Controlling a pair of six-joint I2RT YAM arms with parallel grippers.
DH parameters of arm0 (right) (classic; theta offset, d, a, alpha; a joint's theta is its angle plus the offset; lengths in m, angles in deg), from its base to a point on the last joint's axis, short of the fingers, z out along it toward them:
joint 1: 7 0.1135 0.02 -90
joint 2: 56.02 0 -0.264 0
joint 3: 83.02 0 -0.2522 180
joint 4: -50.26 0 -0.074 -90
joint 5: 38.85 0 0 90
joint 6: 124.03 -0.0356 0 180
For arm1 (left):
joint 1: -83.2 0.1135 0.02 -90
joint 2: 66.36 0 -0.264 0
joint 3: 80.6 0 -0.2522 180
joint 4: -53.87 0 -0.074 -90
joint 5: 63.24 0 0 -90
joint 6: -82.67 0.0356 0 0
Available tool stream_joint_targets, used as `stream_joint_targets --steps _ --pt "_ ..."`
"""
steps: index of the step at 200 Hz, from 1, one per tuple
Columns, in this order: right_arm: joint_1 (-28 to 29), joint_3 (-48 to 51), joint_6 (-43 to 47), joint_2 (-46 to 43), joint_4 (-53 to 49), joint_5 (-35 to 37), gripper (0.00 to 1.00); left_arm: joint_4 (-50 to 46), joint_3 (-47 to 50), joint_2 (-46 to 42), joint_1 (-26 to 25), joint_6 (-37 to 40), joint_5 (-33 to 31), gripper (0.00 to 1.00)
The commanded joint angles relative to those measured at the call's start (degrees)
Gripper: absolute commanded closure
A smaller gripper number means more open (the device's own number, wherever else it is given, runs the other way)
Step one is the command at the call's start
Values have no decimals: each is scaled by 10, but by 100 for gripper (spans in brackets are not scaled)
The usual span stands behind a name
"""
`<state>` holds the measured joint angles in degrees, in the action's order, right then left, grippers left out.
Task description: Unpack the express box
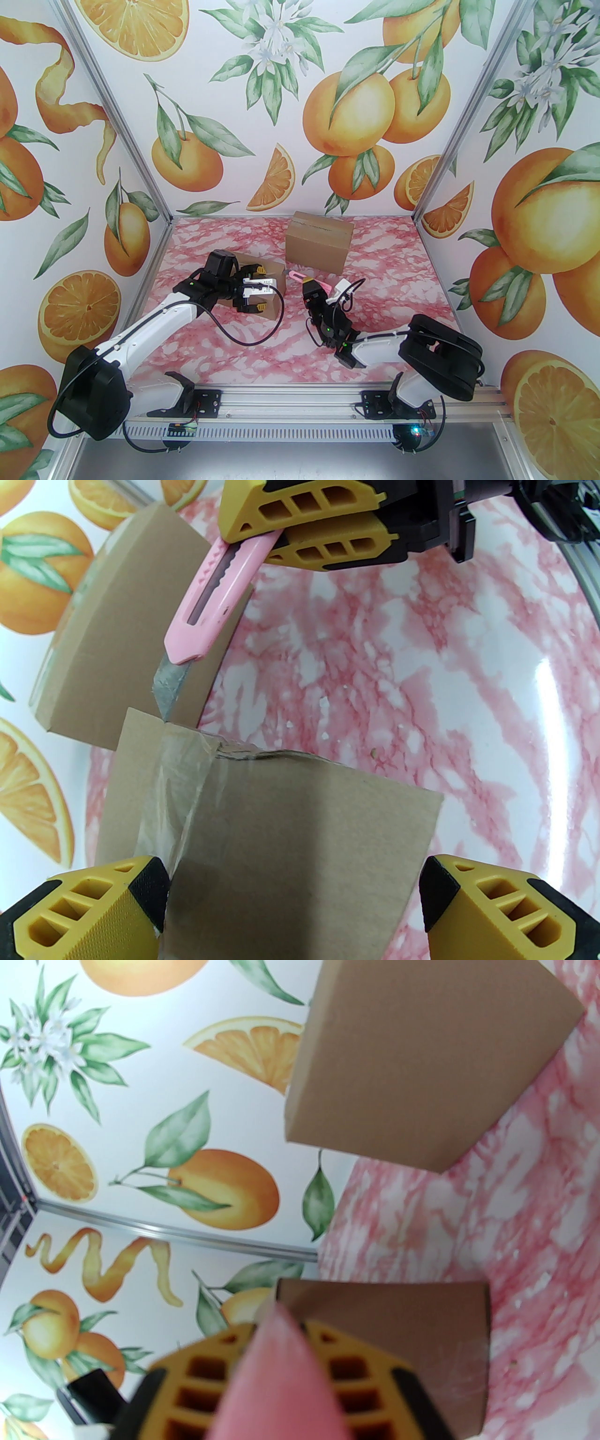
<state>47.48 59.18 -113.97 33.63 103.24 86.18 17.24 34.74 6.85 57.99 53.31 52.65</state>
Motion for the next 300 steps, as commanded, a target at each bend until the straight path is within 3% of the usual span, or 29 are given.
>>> stream_joint_targets --steps 1,56,125,218,300 --pt "11 -2 -8 12 2 -10 100 34 7 -11 -1 -26 -8 8" --pt "17 -3 -12 16 7 -11 100 67 10 -3 -8 -68 -13 9" --pt "19 0 -7 31 77 4 100 64 20 -6 -20 -64 -6 9" --pt "16 12 -40 19 90 26 100 62 71 -49 -34 -68 0 9" --pt "4 4 -47 -44 -5 22 100 55 58 -38 -29 -69 31 9"
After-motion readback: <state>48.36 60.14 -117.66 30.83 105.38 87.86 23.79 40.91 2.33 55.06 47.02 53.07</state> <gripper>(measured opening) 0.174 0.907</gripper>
